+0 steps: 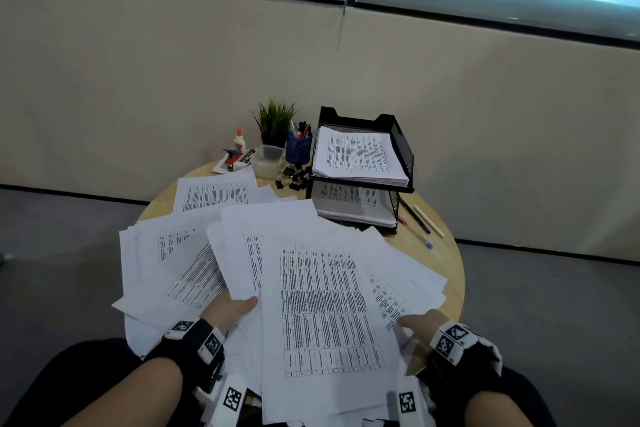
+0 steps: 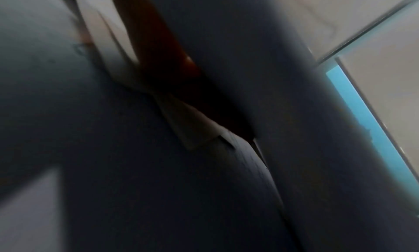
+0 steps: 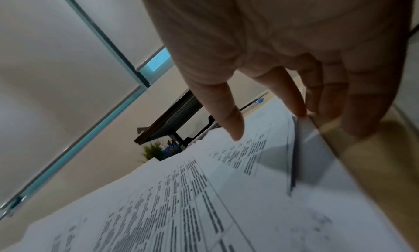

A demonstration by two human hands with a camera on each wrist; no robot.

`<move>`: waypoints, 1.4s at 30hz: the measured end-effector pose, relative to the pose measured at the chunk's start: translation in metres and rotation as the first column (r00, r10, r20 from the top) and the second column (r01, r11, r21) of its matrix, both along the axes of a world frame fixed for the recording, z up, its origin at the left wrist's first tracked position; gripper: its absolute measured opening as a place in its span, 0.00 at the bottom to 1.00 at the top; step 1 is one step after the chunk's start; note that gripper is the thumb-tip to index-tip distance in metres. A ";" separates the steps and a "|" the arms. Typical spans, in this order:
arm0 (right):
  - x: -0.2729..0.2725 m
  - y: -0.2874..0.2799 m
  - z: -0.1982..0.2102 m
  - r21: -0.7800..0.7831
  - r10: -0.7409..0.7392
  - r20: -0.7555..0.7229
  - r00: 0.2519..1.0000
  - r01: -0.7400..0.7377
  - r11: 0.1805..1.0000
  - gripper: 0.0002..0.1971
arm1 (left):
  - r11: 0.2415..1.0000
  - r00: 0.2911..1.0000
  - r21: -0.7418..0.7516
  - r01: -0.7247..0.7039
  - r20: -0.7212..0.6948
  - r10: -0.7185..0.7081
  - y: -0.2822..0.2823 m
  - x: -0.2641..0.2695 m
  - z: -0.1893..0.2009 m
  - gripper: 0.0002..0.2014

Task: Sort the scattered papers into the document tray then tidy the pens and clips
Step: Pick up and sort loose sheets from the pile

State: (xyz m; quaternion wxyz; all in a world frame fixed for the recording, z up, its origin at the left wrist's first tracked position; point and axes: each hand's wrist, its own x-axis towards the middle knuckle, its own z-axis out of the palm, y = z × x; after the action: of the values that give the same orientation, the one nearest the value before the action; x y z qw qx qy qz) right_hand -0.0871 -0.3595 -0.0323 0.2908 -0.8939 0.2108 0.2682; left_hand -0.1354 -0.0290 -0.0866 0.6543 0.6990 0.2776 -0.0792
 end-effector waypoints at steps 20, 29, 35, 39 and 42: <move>0.012 -0.019 -0.005 0.313 -0.351 0.356 0.866 0.243 0.918 0.08 | 0.997 1.000 0.074 -0.002 -0.025 0.004 0.007 0.010 0.001 0.19; 0.008 0.024 0.007 0.320 -0.242 0.456 0.857 0.096 0.942 0.03 | 0.997 0.999 -0.078 -0.028 0.032 0.031 -0.009 0.011 0.003 0.25; 0.012 0.016 0.043 0.237 -0.174 0.555 0.813 0.046 0.970 0.07 | 0.998 1.000 -0.063 -0.010 0.018 0.011 -0.005 0.015 0.002 0.21; 0.003 0.018 0.072 0.233 -0.165 0.594 0.787 0.028 0.972 0.10 | 0.999 1.000 -0.035 -0.017 0.017 0.018 -0.008 0.022 0.006 0.20; -0.003 0.019 0.084 0.179 -0.130 0.644 0.754 0.017 0.984 0.08 | 0.999 0.999 0.004 -0.036 -0.018 0.036 -0.008 0.026 0.009 0.20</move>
State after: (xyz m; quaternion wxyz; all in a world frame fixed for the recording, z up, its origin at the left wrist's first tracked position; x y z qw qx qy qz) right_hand -0.0906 -0.3406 0.0519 0.4279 -0.8955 0.1088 -0.0560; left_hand -0.1090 -0.0375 -0.0778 0.6519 0.6942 0.2963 -0.0733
